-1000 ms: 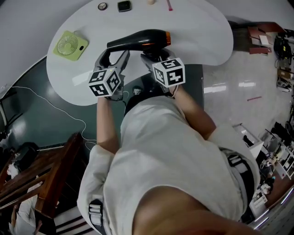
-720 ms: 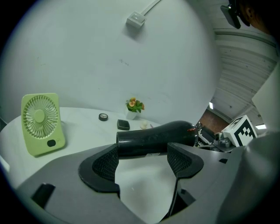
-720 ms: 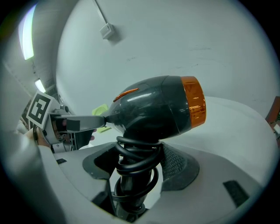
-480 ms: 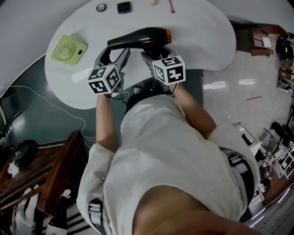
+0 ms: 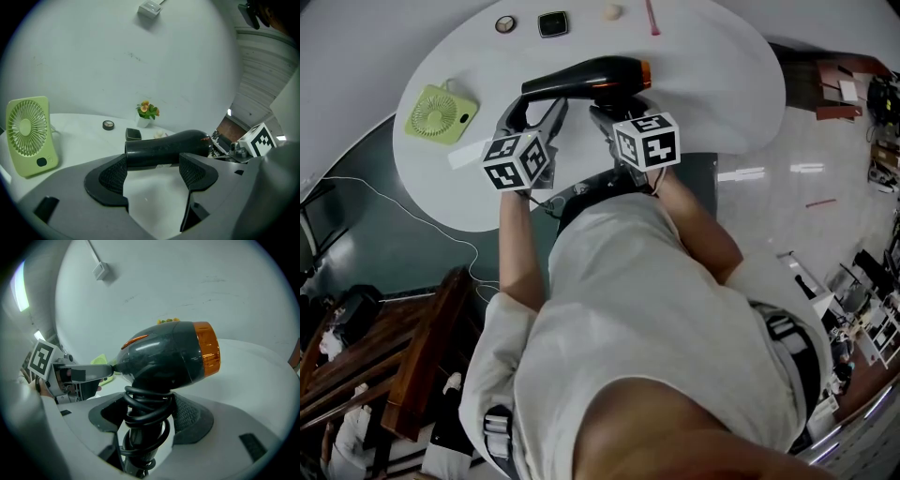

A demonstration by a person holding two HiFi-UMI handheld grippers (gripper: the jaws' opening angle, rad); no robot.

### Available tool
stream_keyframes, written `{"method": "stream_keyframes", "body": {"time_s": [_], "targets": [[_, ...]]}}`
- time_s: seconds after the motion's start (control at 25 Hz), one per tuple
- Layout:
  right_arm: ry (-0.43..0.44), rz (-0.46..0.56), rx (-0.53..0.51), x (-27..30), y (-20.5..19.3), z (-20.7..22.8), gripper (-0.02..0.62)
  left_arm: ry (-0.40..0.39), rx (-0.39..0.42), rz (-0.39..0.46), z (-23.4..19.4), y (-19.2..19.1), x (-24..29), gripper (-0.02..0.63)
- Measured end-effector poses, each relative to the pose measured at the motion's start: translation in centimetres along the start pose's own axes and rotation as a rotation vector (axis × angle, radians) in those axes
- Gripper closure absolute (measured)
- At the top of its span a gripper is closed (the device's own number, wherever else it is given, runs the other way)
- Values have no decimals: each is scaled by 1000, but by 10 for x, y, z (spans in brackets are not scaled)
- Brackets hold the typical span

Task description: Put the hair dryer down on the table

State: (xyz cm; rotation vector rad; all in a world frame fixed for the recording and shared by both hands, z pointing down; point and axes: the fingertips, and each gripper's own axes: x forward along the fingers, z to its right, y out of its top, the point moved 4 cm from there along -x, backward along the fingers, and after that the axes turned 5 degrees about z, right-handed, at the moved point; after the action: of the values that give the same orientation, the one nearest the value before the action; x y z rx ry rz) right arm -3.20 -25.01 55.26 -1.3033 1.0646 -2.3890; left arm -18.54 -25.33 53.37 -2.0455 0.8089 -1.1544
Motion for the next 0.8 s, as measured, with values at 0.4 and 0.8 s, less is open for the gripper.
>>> {"method": "stream_keyframes", "body": {"time_s": [0.4, 0.8], "targets": [[-3, -30, 9, 17, 6, 16, 313, 6, -19, -23, -8, 2, 22, 244], [-5, -68, 30, 31, 7, 28, 313, 9, -38, -50, -16, 0, 41, 244]]}}
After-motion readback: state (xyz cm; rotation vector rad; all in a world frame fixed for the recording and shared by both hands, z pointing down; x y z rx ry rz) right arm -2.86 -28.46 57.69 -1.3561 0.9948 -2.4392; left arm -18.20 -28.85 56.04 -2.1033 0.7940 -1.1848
